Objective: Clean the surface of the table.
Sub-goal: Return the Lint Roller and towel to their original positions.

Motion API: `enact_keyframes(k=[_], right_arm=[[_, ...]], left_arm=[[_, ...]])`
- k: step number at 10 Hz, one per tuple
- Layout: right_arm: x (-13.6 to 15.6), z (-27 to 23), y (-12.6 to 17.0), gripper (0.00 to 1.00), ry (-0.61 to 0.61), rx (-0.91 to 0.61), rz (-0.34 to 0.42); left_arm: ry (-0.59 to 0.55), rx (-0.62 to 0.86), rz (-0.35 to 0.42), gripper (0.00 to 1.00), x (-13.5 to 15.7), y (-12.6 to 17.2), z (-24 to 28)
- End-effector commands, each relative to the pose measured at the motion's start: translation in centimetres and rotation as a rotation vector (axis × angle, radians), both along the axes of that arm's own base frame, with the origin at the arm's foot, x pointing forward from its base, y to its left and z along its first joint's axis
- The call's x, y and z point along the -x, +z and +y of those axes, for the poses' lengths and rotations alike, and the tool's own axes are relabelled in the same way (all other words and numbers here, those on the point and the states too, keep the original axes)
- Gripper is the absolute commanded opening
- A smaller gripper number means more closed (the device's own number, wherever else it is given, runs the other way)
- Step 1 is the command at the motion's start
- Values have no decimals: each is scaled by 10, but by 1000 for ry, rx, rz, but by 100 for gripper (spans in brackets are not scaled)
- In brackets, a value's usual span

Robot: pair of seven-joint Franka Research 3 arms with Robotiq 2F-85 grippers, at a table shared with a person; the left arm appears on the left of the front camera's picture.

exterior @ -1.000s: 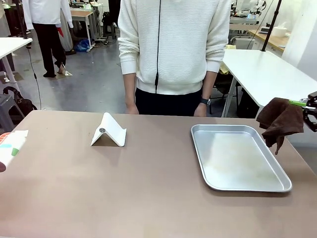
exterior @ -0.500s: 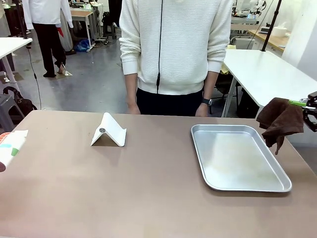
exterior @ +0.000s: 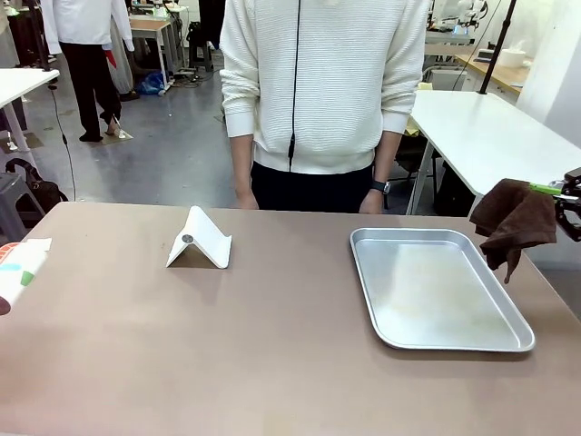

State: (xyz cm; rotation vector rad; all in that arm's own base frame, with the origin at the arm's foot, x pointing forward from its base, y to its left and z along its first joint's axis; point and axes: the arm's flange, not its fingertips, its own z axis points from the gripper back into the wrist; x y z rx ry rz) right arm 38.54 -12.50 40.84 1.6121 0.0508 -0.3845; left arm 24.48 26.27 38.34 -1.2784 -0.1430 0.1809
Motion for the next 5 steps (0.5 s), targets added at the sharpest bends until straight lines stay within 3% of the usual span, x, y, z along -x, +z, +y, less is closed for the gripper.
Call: enact_keyframes(k=[1, 2, 5], right_arm=[[-1, -2, 9, 6, -72, -12, -4], [-8, 8, 17, 6, -96, -12, -24], [-30, 77, 45, 6, -19, 43, -77]], left_arm=[[-4, 43, -6, 21, -8, 9, -8], [28, 23, 5, 21, -19, 26, -22], [91, -119, 60, 21, -46, 84, -88]])
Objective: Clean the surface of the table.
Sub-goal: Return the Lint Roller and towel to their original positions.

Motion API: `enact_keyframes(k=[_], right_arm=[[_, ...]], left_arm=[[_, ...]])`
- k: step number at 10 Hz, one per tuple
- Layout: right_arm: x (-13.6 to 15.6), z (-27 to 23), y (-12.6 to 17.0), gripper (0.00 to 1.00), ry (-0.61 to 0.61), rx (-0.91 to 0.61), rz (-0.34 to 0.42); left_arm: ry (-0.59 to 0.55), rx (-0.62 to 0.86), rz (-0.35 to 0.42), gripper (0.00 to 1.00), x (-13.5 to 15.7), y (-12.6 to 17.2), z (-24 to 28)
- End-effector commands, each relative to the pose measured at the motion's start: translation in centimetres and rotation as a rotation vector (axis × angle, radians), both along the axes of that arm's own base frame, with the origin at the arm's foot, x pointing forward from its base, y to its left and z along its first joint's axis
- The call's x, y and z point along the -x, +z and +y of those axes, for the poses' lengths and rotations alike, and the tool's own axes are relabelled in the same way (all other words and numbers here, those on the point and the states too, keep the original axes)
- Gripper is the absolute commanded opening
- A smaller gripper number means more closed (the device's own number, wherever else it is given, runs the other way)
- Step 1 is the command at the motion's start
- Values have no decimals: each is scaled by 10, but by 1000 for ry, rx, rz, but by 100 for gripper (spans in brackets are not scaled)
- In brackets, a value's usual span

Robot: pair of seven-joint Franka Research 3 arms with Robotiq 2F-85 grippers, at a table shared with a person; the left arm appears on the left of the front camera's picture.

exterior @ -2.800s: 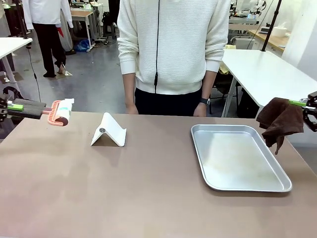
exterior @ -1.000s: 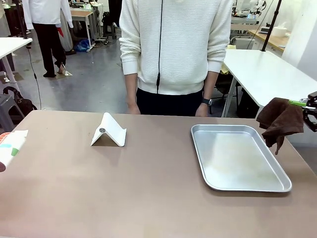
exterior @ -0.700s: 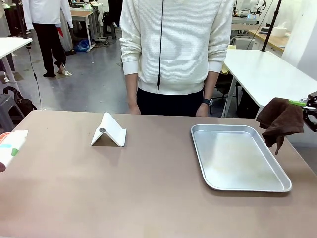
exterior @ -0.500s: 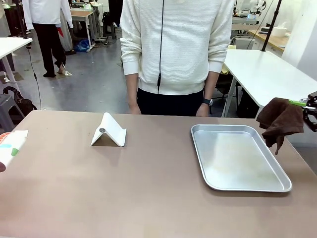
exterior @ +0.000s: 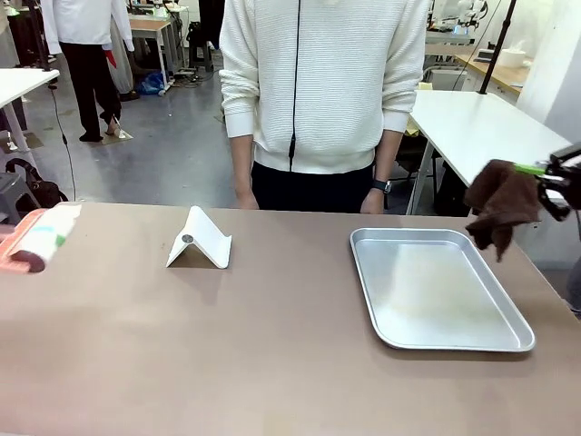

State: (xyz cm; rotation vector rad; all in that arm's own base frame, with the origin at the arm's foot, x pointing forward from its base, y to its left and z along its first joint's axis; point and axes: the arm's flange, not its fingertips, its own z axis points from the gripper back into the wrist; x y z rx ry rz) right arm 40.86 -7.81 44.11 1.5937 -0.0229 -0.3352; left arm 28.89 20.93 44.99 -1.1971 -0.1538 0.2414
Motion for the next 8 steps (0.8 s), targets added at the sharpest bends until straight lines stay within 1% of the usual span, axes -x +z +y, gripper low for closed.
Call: enact_keyframes(k=[1, 2, 3, 5, 6, 8], right_arm=[[-16, 65, 20, 6, -13, 29, -12], [-22, 95, 24, 6, 5, 68, -35], [-27, 127, 25, 6, 20, 104, -46], [-31, 191, 15, 6, 85, 179, -59], [-32, 221, 2, 6, 114, 226, -62], [-36, 257, -27, 6, 116, 292, -80]], left_arm=[[62, -78, 30, 21, -11, 41, -64], [68, -114, 13, 21, -19, 57, -92], [52, -158, 24, 21, -28, 68, -122], [17, -320, 48, 21, -51, 81, -182], [18, -391, 65, 21, -69, 84, -210], [31, -453, 81, 21, -101, 85, -252]])
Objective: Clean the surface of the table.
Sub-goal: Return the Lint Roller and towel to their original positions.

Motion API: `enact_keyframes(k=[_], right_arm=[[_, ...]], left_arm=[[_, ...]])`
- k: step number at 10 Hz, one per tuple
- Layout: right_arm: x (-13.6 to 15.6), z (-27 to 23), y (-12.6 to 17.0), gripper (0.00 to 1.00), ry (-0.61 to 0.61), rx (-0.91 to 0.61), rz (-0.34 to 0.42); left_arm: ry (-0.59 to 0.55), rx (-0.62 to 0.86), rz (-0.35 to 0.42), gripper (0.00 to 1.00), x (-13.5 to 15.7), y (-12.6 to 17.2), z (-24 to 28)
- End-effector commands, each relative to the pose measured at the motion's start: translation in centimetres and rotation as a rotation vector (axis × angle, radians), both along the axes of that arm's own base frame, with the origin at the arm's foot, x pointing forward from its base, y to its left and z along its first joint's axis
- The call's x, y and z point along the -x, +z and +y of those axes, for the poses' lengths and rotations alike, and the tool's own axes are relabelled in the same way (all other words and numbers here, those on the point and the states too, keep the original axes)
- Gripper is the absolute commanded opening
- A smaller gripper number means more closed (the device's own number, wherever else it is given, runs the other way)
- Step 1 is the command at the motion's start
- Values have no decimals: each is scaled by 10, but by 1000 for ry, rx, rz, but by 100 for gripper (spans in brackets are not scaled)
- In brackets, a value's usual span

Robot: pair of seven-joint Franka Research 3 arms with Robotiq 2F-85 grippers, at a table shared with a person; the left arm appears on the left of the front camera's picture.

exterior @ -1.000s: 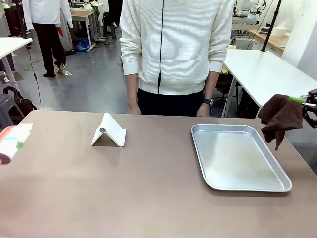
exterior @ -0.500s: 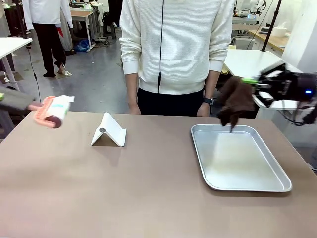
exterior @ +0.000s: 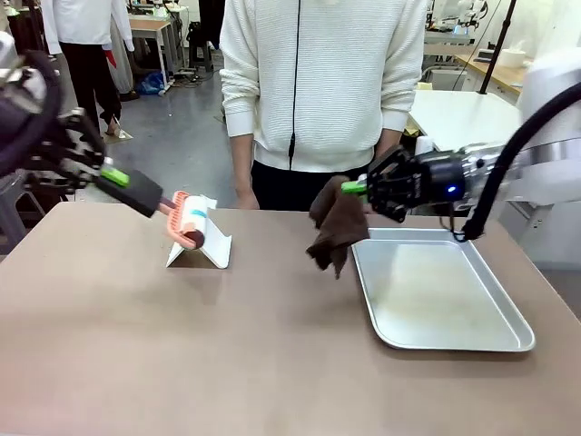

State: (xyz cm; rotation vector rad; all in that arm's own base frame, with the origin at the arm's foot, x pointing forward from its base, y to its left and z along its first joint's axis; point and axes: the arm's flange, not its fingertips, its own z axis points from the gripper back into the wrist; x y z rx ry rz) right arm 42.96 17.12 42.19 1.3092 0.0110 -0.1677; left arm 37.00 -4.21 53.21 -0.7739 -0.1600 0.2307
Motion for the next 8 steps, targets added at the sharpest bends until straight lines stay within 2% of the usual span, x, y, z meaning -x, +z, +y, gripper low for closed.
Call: enact_keyframes(k=[1, 3, 5, 8], right_arm=[[-18, 18, -21, 6, -26, 25, -28], [-31, 32, -53, 6, -41, 72, -11], [-45, 34, -76, 6, -85, 113, -35], [-59, 33, -96, 6, -69, 89, -18]], left_arm=[[61, -74, 18, 21, -36, -1, -19], [82, -143, 28, 21, -64, -14, -50], [60, -212, 39, 21, -83, -30, -66], [32, -185, 44, 21, -100, -41, -68]])
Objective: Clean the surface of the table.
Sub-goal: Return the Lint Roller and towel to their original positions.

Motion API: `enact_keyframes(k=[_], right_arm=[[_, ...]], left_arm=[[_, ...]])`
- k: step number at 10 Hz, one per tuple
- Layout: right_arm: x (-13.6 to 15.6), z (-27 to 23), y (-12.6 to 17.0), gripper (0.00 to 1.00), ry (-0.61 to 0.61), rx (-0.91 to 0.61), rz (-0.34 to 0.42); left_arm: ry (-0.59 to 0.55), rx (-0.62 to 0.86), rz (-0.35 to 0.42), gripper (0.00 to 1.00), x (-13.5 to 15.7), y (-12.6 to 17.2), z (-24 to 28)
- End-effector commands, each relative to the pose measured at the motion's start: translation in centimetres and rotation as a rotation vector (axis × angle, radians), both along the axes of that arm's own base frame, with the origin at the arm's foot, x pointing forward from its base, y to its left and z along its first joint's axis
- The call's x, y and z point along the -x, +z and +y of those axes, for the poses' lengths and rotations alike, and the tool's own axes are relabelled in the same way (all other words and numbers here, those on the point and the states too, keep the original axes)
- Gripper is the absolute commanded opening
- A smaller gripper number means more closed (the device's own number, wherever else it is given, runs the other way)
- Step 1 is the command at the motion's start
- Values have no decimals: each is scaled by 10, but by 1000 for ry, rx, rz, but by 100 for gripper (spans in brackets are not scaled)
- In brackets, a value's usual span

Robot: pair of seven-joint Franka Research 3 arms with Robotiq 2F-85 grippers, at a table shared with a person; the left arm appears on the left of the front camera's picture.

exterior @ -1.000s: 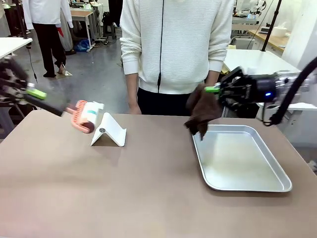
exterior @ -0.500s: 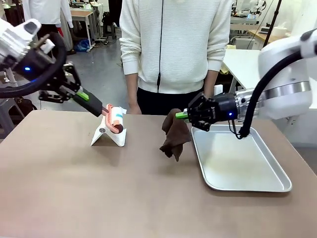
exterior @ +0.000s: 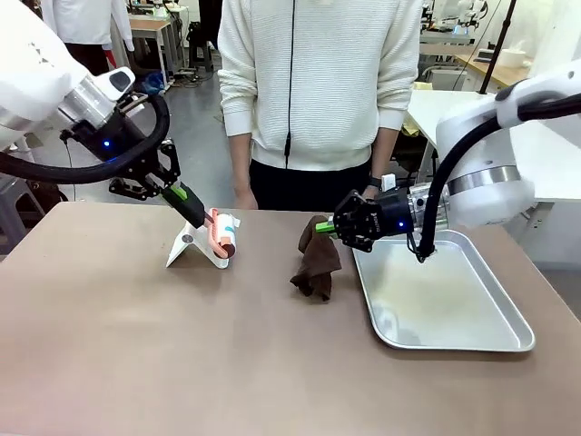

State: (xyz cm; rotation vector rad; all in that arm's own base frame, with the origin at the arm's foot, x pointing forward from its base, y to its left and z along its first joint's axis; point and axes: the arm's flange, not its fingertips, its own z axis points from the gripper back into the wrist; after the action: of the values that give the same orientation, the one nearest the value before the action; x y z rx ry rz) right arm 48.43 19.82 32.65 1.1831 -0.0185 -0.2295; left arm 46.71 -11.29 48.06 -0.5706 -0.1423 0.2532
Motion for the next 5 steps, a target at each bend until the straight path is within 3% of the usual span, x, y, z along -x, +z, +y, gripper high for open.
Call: enact_keyframes(k=[1, 5], right_arm=[[-6, 3, -1, 6, -12, -50, -25], [0, 0, 0, 6, 0, 0, 0]], left_arm=[[10, -3, -13, 21, -4, 9, 4], [0, 0, 0, 21, 0, 0, 0]])
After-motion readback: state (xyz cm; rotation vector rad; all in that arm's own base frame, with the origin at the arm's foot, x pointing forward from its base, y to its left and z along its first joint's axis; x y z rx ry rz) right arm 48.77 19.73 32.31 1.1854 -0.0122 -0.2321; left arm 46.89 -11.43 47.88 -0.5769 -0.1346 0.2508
